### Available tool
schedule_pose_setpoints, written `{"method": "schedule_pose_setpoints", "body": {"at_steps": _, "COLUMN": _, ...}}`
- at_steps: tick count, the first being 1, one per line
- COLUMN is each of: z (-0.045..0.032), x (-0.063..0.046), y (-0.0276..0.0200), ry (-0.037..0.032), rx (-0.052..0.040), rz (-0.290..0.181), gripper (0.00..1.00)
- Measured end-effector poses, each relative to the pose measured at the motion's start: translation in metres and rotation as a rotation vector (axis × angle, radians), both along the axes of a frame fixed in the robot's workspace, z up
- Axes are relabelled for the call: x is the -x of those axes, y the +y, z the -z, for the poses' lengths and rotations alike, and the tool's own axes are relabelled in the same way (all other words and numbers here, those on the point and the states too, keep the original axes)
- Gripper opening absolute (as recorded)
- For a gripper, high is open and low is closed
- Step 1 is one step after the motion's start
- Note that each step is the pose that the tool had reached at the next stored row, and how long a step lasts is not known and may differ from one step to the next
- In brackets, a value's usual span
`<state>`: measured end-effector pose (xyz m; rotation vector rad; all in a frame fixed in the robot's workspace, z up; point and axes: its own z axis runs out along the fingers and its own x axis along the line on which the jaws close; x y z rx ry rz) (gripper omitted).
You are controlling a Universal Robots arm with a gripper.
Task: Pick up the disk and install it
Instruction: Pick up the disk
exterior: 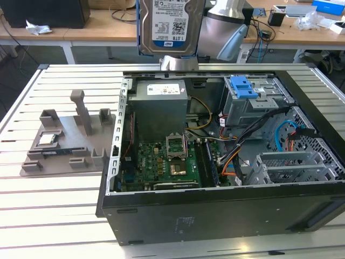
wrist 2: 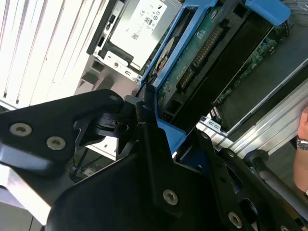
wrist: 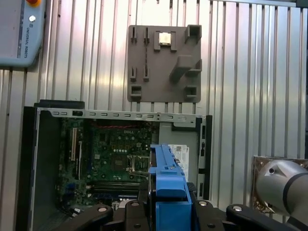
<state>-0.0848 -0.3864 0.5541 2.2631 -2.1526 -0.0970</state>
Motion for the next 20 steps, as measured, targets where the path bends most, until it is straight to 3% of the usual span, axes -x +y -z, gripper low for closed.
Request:
{"method": "schedule_pose_setpoints", "body": {"at_steps": 6, "z": 0.0019, "x": -0.003, "y": -0.0174, "ry": 0.0000, "rx": 0.0000, "rz": 0.000, "gripper": 0.37}}
{"method": "schedule_pose_setpoints", "body": {"at_steps": 20, "z": 0.0046, "x": -0.008, "y": -0.0405, "ry": 0.0000, "rx": 0.0000, "rz": 0.000, "gripper": 0.37}}
